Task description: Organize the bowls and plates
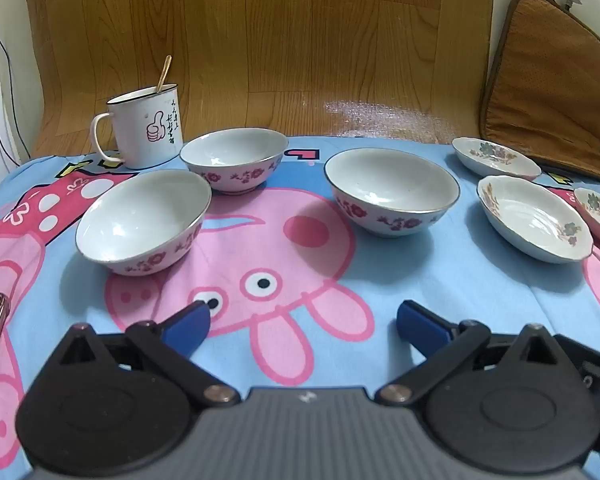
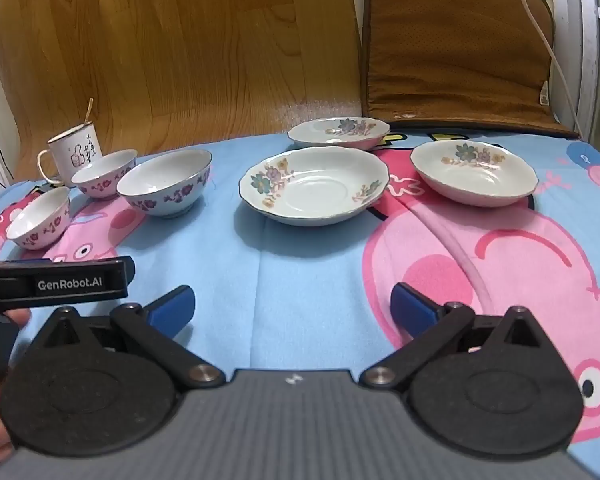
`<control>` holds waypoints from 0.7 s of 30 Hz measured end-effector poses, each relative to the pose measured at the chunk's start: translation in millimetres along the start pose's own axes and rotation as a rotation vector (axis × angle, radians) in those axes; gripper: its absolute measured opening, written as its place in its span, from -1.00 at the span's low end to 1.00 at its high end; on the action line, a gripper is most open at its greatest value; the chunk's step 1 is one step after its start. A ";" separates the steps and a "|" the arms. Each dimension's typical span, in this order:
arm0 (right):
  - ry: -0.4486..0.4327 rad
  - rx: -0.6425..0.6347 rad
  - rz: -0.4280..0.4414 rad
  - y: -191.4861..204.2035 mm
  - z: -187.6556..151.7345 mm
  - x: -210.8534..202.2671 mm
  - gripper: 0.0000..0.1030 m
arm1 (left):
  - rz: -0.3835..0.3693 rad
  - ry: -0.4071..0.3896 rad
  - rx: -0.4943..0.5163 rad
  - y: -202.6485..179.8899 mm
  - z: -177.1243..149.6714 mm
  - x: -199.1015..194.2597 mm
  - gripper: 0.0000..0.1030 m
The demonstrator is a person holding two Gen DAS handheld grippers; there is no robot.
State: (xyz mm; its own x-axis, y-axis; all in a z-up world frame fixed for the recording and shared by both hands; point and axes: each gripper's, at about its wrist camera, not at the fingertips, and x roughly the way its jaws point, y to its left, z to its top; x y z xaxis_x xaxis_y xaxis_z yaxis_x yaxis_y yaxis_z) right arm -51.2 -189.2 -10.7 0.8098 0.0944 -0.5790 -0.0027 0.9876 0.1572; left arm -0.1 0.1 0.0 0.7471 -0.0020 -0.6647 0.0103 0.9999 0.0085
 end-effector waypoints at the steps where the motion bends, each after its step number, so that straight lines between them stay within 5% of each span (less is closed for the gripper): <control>1: -0.001 0.002 0.001 0.0 -0.9 0.2 1.00 | 0.001 0.001 0.001 0.0 0.0 0.1 1.00; 21: -0.117 0.168 0.039 -11.6 -4.9 -16.8 1.00 | -0.017 -0.024 0.020 -3.4 -2.0 -6.0 0.97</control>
State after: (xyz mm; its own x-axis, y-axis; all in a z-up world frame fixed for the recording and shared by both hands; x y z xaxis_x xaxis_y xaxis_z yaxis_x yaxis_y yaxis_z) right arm -67.6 -201.6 -6.7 0.8737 0.1074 -0.4744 0.0542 0.9477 0.3145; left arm -5.9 -3.2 2.6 0.7623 -0.0195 -0.6470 0.0361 0.9993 0.0124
